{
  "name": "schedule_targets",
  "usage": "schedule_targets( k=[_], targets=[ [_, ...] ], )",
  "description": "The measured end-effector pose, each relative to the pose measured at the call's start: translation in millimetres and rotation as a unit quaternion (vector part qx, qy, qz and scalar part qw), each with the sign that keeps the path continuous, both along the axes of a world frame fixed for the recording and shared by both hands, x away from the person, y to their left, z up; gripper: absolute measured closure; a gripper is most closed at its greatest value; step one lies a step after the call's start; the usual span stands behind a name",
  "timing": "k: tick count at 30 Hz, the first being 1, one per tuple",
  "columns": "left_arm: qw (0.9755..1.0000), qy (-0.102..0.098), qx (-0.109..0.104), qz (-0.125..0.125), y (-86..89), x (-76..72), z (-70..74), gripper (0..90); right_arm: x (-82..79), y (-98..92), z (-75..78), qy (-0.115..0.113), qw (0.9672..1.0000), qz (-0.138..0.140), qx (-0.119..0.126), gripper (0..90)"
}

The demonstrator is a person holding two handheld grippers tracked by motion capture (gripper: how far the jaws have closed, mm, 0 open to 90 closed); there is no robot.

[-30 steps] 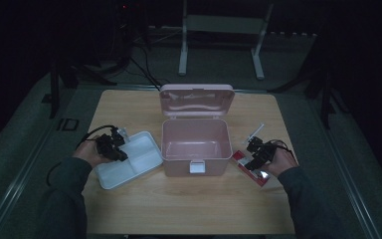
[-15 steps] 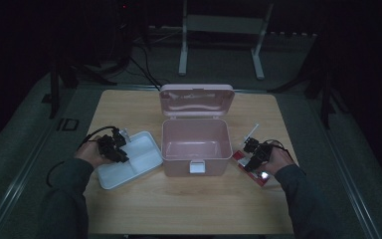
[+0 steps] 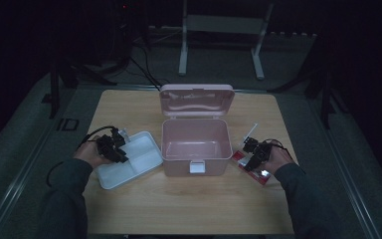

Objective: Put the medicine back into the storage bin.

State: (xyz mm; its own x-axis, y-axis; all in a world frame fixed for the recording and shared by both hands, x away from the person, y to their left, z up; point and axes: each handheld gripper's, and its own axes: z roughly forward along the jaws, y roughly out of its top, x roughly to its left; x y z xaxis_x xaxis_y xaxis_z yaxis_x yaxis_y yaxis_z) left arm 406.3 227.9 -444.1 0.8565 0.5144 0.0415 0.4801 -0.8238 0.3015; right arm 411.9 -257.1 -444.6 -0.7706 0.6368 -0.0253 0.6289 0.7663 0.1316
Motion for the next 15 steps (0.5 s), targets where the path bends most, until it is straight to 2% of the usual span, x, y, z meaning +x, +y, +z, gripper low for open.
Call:
schedule_targets(
  k=[10, 15],
  targets=[
    [1.0000, -0.001, 0.000, -0.002, -0.6, -0.5, 1.0, 70.2, 0.8, -3.0, -0.1, 0.004, 0.9998, 0.020, 0.000, 50.7],
    [1.0000, -0.001, 0.000, -0.003, -1.7, -0.5, 1.2, 70.4, 1.2, 0.3, 0.1, 0.009, 0.9994, 0.031, -0.015, 50.2]
  ],
)
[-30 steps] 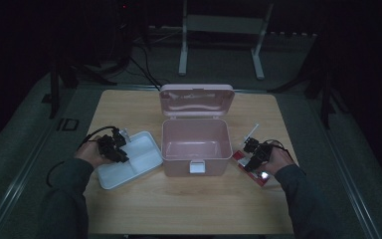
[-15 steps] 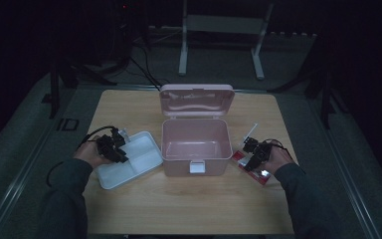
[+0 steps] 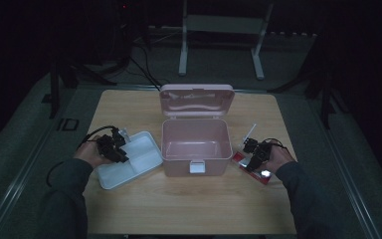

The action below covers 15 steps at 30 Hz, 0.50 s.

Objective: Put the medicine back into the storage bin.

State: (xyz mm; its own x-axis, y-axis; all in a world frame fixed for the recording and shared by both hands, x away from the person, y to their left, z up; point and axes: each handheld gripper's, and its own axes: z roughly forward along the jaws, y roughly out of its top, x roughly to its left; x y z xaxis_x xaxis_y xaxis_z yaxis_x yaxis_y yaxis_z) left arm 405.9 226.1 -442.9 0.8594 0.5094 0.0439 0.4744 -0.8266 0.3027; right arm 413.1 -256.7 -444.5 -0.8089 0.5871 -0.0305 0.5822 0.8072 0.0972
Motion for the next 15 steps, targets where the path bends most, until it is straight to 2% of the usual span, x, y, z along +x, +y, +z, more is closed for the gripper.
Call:
schedule_targets(
  k=[8, 15],
  targets=[
    [1.0000, 0.000, 0.000, -0.001, -0.2, -0.4, 0.4, 70.7, 2.7, 2.5, -0.2, 0.011, 0.9999, 0.007, -0.011, 49.2],
    [1.0000, 0.000, 0.000, -0.002, 0.3, -0.3, 0.6, 71.1, 3.6, 2.2, -2.3, 0.019, 0.9997, 0.006, -0.012, 48.4]
  ],
)
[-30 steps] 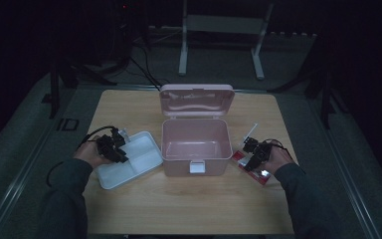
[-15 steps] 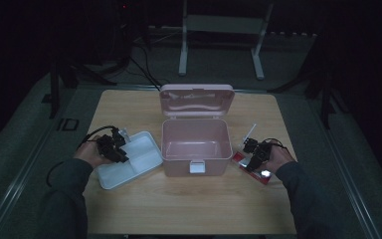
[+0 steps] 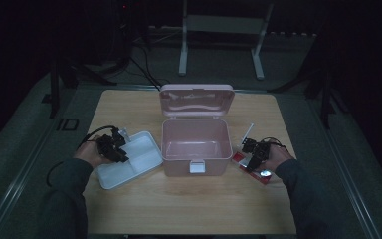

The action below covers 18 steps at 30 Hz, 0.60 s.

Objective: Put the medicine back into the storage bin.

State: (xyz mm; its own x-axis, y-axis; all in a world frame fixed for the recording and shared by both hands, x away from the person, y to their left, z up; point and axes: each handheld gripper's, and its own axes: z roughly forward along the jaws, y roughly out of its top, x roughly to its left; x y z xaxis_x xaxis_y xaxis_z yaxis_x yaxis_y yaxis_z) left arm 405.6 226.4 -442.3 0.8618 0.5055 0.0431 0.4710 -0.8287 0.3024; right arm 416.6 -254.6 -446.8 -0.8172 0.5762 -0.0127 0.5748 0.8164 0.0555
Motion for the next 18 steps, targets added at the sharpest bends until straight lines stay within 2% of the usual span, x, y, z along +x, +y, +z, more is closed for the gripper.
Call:
schedule_targets(
  k=[8, 18],
  targets=[
    [1.0000, 0.000, 0.000, -0.001, -0.7, -0.2, 0.4, 71.5, 0.6, -3.4, -2.7, 0.005, 1.0000, -0.004, 0.005, 50.8],
    [1.0000, 0.000, 0.002, -0.002, -1.0, -0.1, 0.0, 72.0, -1.0, -12.2, 1.5, -0.014, 0.9998, 0.009, 0.008, 51.4]
  ],
)
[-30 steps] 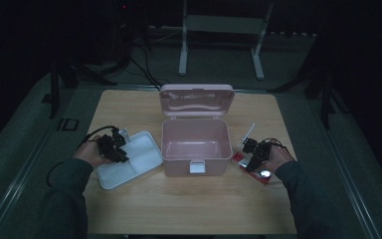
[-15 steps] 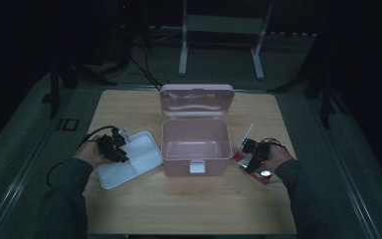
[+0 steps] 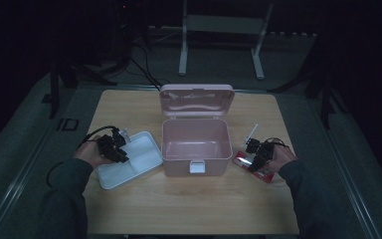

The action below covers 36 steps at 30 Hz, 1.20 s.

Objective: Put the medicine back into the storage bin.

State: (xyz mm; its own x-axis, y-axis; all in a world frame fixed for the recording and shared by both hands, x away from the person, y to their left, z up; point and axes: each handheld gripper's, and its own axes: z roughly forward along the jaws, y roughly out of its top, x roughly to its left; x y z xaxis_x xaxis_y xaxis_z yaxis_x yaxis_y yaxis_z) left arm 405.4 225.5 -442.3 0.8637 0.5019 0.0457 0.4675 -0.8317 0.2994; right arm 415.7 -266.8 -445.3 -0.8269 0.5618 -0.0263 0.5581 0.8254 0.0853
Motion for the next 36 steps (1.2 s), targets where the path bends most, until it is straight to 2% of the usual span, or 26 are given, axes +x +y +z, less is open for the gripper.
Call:
schedule_targets(
  k=[3, 8, 14, 19, 27, 36],
  targets=[
    [1.0000, 0.000, 0.000, 0.000, -0.4, 0.1, 0.3, 72.0, -0.8, -3.1, 5.4, 0.003, 1.0000, 0.004, 0.007, 51.5],
    [1.0000, -0.002, 0.001, -0.001, -0.2, 0.3, 1.3, 72.9, -2.5, -6.4, 18.4, -0.001, 0.9996, 0.026, 0.004, 51.5],
    [1.0000, 0.000, 0.003, -0.002, -0.3, 0.6, 1.8, 72.9, -2.8, -9.4, 43.1, -0.006, 0.9990, 0.044, 0.002, 51.5],
    [1.0000, 0.002, 0.005, -0.003, -1.7, 1.3, 1.1, 72.8, -3.9, -8.7, 65.9, -0.021, 0.9979, 0.061, 0.001, 51.5],
    [1.0000, 0.004, 0.004, -0.003, -3.4, 2.2, 1.6, 72.2, -6.6, -2.5, 103.9, -0.036, 0.9950, 0.093, 0.005, 51.5],
    [1.0000, 0.006, 0.002, -0.002, -4.5, 2.1, 1.2, 68.8, -8.5, 19.8, 132.4, -0.053, 0.9904, 0.128, -0.001, 51.5]
  ],
)
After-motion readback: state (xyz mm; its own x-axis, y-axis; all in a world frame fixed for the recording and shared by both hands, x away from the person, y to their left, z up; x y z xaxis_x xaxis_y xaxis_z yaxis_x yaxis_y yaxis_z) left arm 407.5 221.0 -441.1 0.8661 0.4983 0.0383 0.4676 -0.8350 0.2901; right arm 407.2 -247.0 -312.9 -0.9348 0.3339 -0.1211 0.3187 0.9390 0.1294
